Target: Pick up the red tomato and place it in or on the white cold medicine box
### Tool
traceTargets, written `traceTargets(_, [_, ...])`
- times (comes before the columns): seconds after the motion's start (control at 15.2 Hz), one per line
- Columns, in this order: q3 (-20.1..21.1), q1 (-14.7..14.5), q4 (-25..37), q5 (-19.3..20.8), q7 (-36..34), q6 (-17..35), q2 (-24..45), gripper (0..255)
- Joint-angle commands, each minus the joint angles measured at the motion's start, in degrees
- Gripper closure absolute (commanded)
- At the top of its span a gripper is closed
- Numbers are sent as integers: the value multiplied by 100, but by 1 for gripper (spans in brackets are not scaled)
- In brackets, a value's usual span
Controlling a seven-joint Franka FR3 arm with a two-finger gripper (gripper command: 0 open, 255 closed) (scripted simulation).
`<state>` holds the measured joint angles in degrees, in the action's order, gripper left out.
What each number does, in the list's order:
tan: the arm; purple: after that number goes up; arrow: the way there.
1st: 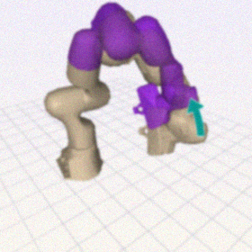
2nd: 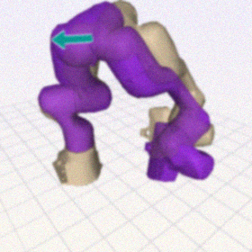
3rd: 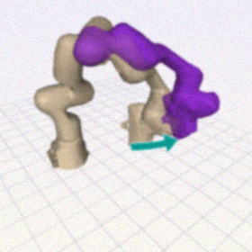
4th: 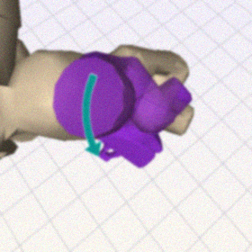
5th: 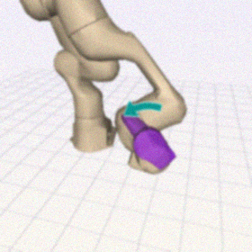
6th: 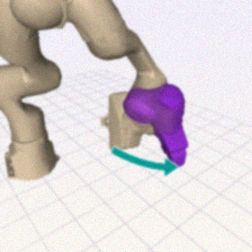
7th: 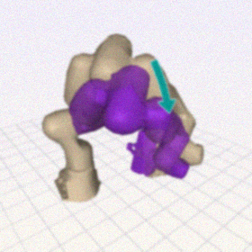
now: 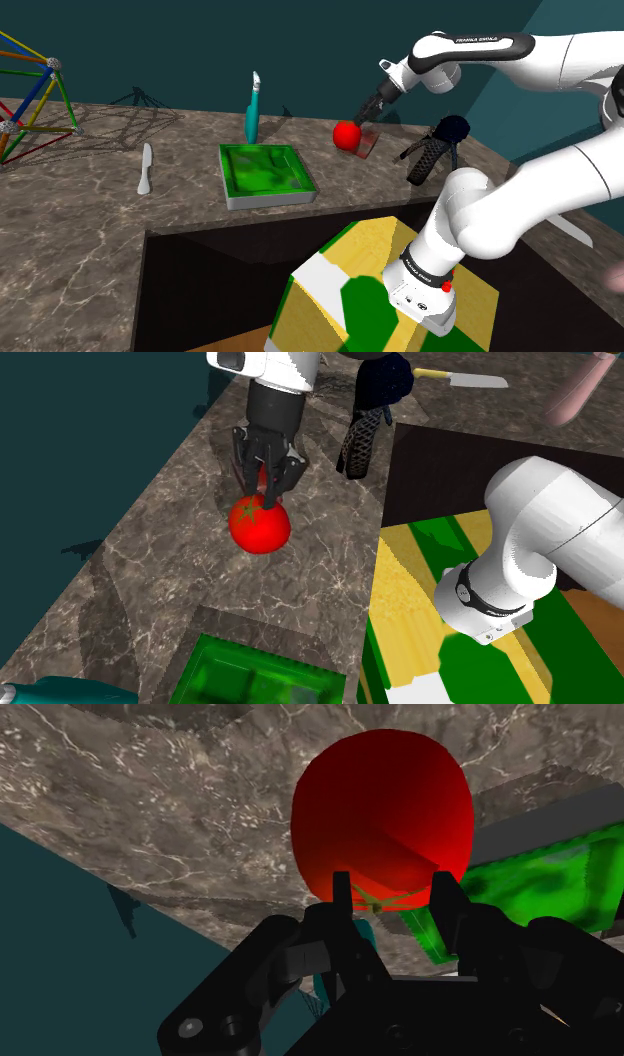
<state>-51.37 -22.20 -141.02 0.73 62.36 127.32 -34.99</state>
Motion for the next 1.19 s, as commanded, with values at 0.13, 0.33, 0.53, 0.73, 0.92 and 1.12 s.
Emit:
traceTargets(0.13, [178,79,218,27,-136,-323,-108,255])
traceTargets(0.33, [289,107,389,30,-226,-543,-160,255])
traceTargets(0.53, [389,124,569,27,-310,-759,-200,255])
traceTargets(0.73, [479,132,760,18,-389,-973,-228,255])
traceTargets(0.92, [208,37,1179,-9,-166,-1245,-74,255])
traceTargets(1.12, [-284,-176,1783,-84,206,-1582,202,255])
